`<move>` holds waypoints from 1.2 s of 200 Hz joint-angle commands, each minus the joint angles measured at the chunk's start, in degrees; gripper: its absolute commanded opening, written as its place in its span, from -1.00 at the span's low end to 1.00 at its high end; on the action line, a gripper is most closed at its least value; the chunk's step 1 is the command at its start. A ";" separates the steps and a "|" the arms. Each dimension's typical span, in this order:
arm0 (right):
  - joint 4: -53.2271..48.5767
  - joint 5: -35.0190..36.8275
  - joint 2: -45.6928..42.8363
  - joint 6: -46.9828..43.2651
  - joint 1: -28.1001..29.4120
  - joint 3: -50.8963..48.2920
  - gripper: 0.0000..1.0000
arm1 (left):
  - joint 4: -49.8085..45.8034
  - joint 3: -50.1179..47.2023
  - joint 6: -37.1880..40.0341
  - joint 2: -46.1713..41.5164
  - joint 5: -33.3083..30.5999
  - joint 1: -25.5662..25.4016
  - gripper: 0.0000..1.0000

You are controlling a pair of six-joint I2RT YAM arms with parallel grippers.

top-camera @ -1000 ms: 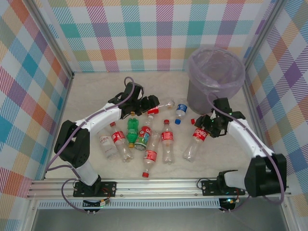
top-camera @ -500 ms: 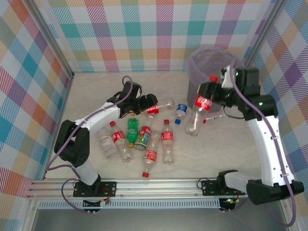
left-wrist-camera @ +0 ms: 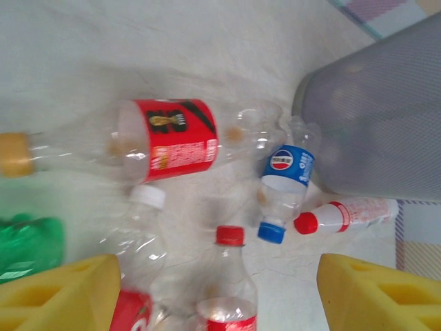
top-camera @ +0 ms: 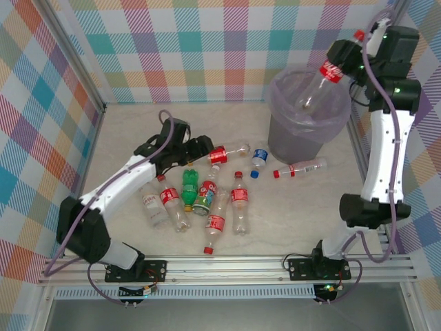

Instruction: Put the plastic bottles in the bin

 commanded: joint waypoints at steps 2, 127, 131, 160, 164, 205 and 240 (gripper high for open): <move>3.91 -2.39 0.53 5.71 -4.29 0.35 -0.52 | -9.68 -3.35 2.04 -7.77 -7.51 2.60 0.49; 12.06 1.54 7.97 -3.07 -1.30 -19.19 -0.52 | -28.58 -22.55 -0.92 -28.39 -5.69 24.53 0.51; 11.89 1.54 8.32 -3.34 -1.15 -19.25 -0.52 | -28.43 -23.11 -1.14 -28.49 -5.33 24.57 0.51; 11.03 1.19 10.15 -4.27 -0.52 -20.23 -0.43 | -26.92 -27.41 -3.34 -29.97 -2.45 24.61 0.58; 11.02 1.11 10.34 -4.26 -0.41 -20.35 -0.41 | -26.51 -28.05 -3.72 -30.15 -1.88 24.63 0.59; 11.04 0.67 10.91 -4.37 -0.05 -20.67 -0.03 | -23.93 -32.62 -5.25 -30.39 1.22 24.56 0.71; 9.71 0.70 10.75 -5.21 0.04 -19.58 0.33 | -21.69 -35.04 -5.21 -29.48 1.61 24.56 0.75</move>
